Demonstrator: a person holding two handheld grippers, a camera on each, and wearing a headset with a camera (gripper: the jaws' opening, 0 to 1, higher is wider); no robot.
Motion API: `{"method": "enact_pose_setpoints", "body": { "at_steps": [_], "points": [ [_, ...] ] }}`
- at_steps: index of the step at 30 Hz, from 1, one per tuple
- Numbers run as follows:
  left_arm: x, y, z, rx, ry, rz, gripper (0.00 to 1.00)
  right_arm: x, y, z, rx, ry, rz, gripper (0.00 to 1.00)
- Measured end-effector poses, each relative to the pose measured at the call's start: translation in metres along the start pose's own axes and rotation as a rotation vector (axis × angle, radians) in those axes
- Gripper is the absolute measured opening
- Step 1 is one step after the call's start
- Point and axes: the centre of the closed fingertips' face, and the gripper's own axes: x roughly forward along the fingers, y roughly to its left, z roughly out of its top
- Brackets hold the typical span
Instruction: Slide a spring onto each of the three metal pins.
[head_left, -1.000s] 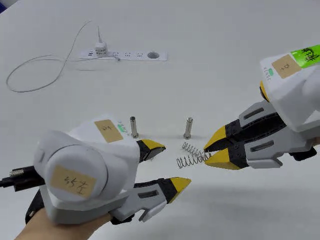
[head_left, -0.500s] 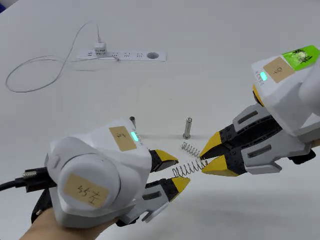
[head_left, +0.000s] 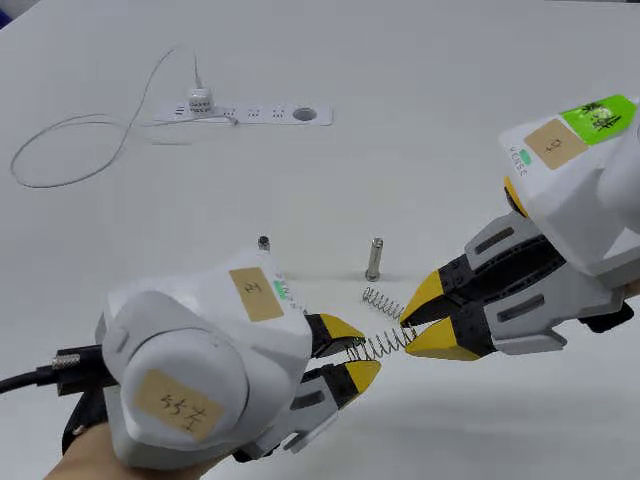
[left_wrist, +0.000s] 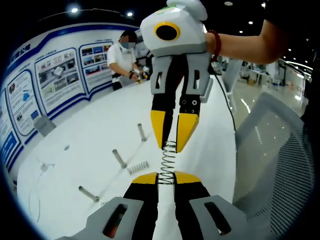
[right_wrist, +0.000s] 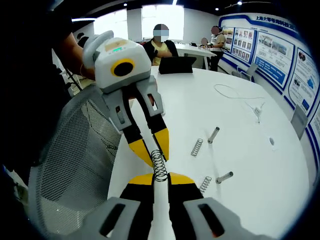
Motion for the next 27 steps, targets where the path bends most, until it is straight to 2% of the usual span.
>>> {"method": "enact_pose_setpoints", "body": {
  "at_steps": [2, 11, 13, 14, 22, 27],
  "points": [
    [0.0, 0.0, 0.001, 0.003, -0.008, 0.0, 0.1, -0.002, -0.001, 0.001, -0.005, -0.007, -0.006, 0.11],
    [-0.002, 0.001, 0.008, -0.023, -0.071, 0.004, 0.09, -0.009, -0.004, 0.005, 0.054, -0.053, -0.016, 0.12],
    [-0.003, 0.003, 0.011, -0.044, -0.096, 0.008, 0.09, -0.01, -0.007, 0.006, 0.085, -0.064, -0.031, 0.16],
    [-0.004, 0.004, 0.012, -0.054, -0.107, 0.015, 0.09, -0.011, -0.01, 0.006, 0.096, -0.071, -0.045, 0.2],
    [-0.008, 0.017, 0.017, -0.159, -0.174, 0.071, 0.09, -0.017, -0.021, 0.014, 0.247, -0.191, -0.084, 0.21],
    [-0.011, 0.027, 0.018, -0.251, -0.214, 0.112, 0.09, -0.022, -0.032, 0.021, 0.365, -0.292, -0.13, 0.21]
  ]
}}
